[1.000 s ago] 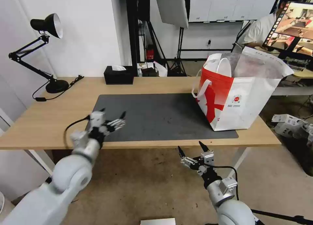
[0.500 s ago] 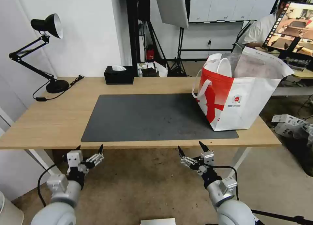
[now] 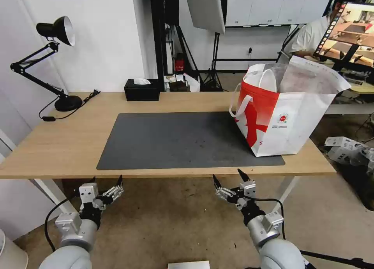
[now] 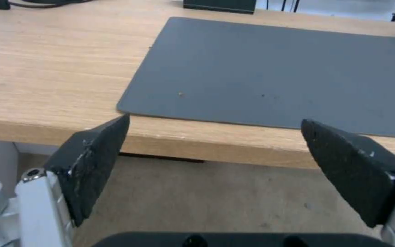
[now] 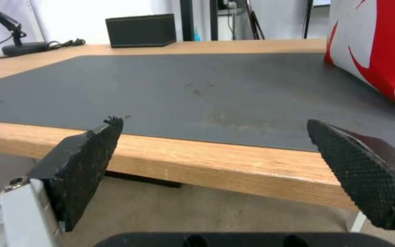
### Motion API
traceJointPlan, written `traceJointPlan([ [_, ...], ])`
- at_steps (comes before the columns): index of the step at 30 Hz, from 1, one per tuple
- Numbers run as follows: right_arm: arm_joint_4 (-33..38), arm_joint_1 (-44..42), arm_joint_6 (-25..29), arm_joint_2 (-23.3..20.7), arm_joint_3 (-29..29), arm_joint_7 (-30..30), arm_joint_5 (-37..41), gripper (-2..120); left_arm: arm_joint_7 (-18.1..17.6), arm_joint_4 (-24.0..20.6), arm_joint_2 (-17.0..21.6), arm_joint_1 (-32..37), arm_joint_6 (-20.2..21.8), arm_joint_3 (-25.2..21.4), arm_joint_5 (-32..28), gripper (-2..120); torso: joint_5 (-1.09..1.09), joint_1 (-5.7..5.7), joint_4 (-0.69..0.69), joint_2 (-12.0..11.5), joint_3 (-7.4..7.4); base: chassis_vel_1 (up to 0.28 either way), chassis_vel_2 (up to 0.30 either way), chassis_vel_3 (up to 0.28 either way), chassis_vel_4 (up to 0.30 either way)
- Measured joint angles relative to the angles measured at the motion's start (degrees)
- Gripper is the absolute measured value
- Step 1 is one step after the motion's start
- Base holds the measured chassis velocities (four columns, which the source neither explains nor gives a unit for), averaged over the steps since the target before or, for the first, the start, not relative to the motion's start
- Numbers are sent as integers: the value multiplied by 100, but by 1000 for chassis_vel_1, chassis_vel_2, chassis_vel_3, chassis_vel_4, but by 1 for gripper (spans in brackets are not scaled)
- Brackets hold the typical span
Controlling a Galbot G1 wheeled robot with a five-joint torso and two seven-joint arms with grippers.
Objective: Pick up the trash from the table and place it into the takeout bag.
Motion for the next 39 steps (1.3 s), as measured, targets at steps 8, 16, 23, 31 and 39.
traceJointPlan([
  [8,0,0,0,0,0,0,0,100,-3,3,3,-11,4,8,-6,100,0,0,0,0,0,0,0,0,0],
  [16,0,0,0,0,0,0,0,100,-8,8,7,-19,8,14,-13,100,0,0,0,0,0,0,0,0,0],
  [23,0,0,0,0,0,0,0,100,-8,8,8,-21,11,17,-14,100,0,0,0,0,0,0,0,0,0],
  [31,0,0,0,0,0,0,0,100,-9,9,9,-22,12,19,-14,100,0,0,1,0,0,0,0,0,0],
  [39,0,0,0,0,0,0,0,100,-8,9,9,-21,13,19,-15,100,0,0,1,0,0,0,0,0,0],
])
